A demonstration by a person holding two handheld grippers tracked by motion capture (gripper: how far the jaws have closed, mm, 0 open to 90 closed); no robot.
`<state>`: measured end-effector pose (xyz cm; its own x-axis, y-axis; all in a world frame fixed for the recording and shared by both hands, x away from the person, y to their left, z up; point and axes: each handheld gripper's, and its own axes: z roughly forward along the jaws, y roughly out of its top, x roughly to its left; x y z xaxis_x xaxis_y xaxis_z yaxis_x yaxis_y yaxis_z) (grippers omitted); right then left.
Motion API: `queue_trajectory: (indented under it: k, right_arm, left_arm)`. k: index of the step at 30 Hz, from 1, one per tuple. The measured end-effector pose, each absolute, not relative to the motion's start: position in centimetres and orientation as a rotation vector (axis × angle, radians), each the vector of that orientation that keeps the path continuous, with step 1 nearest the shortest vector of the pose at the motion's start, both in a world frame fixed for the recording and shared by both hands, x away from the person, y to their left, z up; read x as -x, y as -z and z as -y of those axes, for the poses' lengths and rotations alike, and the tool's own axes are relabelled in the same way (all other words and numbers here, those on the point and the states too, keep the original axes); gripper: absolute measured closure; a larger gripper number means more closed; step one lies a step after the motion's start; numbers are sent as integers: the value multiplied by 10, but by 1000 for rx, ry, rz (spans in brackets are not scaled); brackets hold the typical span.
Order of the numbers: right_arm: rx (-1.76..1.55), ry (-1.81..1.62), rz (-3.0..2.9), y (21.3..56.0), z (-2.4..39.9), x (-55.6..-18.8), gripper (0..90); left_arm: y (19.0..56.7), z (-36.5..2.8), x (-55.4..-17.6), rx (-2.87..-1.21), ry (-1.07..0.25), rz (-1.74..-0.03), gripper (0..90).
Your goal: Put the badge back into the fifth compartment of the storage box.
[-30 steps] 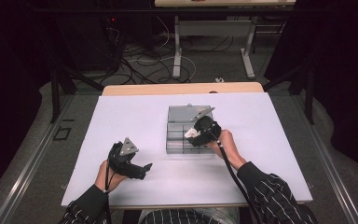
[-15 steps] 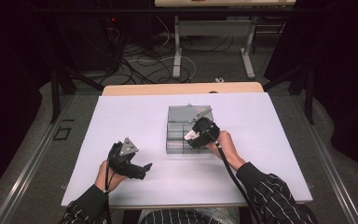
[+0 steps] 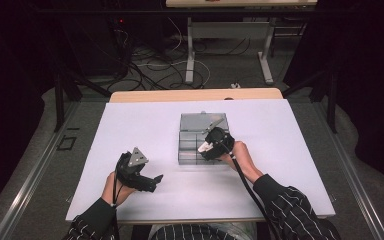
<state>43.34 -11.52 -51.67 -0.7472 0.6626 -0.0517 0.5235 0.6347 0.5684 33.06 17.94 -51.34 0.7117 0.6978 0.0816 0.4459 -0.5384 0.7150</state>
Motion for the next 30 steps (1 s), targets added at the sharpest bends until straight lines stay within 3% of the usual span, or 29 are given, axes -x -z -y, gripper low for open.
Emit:
queue_trajectory:
  k: [4, 9, 16, 27, 30]
  right_arm:
    - [-985, -821, -2578, 513, 118, -433, 295]
    - [-1005, -883, -2554, 510, 124, -434, 414]
    - [-1065, -891, -2573, 516, 126, -438, 401]
    - [-998, -745, -2586, 520, 119, -434, 519]
    - [-997, -778, -2578, 516, 121, -433, 497]
  left_arm:
    - [513, -179, -331, -2226, -471, -865, 1]
    - [513, -180, -331, -2229, -477, -860, 1]
    - [513, -180, -331, -2229, -477, -860, 1]
    - [514, -179, -331, -2220, -492, -863, 1]
    - [514, -179, -330, -2220, -490, -862, 1]
